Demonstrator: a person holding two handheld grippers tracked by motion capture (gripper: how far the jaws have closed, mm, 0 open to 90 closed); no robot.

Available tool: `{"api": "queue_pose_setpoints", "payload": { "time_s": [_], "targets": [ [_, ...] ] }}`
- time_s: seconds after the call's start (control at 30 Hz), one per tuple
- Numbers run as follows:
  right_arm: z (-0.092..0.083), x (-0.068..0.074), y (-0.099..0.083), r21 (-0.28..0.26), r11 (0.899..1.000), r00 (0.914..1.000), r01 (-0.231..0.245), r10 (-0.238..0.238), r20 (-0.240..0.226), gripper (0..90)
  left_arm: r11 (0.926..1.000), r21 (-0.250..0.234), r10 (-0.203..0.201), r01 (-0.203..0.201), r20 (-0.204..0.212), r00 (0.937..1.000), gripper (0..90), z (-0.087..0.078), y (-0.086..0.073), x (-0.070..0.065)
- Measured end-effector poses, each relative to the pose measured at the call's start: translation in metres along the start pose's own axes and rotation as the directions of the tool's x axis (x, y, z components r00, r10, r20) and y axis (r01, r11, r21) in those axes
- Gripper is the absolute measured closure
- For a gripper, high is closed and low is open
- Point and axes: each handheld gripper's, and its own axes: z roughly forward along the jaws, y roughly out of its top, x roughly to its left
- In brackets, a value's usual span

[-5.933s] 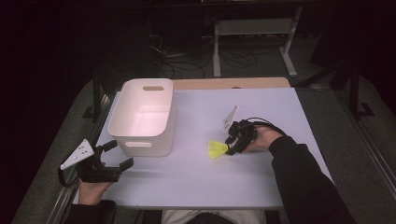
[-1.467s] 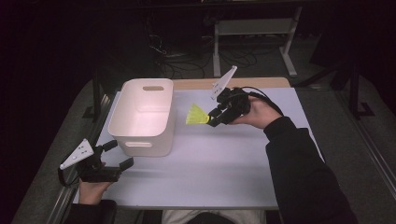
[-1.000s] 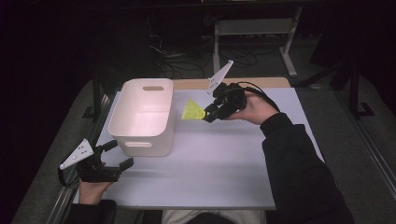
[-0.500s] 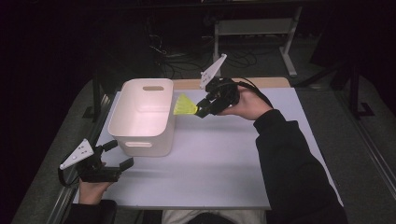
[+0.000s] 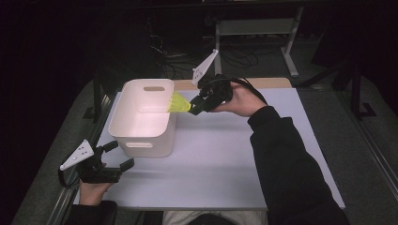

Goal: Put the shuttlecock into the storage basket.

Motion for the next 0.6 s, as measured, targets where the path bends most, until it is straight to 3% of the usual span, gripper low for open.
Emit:
{"api": "queue_pose_setpoints", "payload": {
  "time_s": [0.6],
  "targets": [
    [0.020, -0.002, 0.024, -0.009, 1.000, 0.9996, 0.012, -0.012, -0.024, 63.1, 1.0000, 0.001, 0.002, -0.002, 0.000, 1.0000, 0.0, 0.000, 0.000, 0.000]
  ]
}}
